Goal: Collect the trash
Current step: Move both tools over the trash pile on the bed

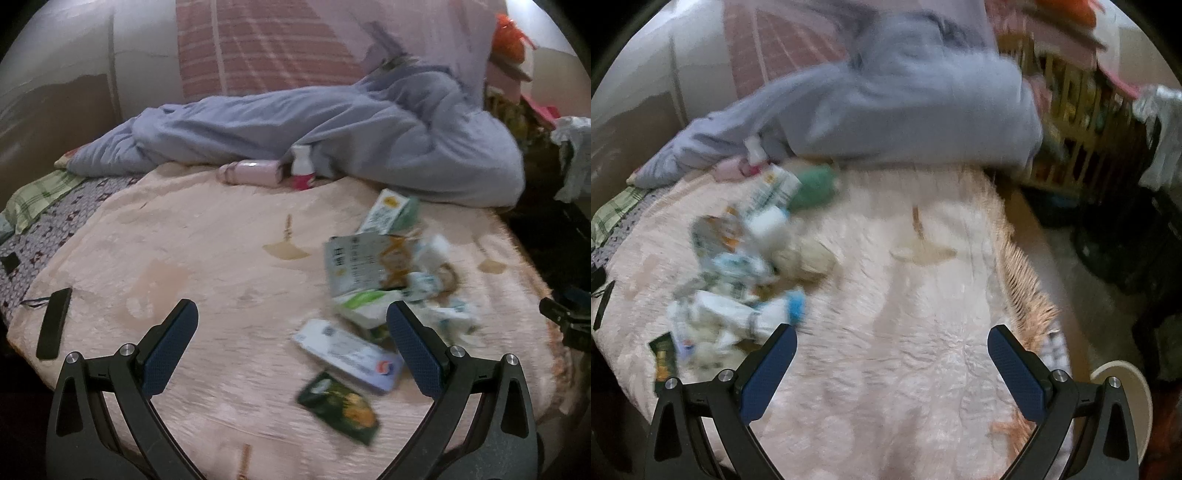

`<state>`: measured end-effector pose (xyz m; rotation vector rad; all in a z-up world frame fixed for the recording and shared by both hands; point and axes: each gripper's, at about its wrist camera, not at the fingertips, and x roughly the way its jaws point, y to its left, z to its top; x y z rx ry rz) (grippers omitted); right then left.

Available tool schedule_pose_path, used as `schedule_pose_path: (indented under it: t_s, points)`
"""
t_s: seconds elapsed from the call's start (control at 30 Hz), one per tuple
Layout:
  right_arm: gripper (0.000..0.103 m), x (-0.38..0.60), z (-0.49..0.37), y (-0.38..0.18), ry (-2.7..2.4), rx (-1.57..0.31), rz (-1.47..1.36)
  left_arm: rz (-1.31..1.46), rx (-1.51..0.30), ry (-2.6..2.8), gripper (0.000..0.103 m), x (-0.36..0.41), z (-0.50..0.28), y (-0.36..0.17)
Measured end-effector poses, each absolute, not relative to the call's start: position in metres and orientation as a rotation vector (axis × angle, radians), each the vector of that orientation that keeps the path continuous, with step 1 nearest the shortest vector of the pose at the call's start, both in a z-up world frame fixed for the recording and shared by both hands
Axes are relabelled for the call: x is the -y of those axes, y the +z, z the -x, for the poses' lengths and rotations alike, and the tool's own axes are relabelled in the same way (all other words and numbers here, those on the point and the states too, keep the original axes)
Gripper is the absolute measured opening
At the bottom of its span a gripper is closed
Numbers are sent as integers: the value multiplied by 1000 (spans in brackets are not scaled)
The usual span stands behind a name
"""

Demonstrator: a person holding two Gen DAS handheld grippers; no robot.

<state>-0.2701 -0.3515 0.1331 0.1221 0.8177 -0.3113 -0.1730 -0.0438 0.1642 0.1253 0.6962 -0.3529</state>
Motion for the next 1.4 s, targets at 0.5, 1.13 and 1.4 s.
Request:
schedule_pose_path:
  t_s: [0.5,1.13,1.4]
  points:
    - [103,278,298,192,-274,-626,-101,-128,-607,-411,102,64,214,185]
    - [103,268,300,197,-273,-606,-112,-104,-592,-400,102,65,217,189]
    - [103,266,302,197,-267,-596,-115,-102,-595,-398,102,63,215,189]
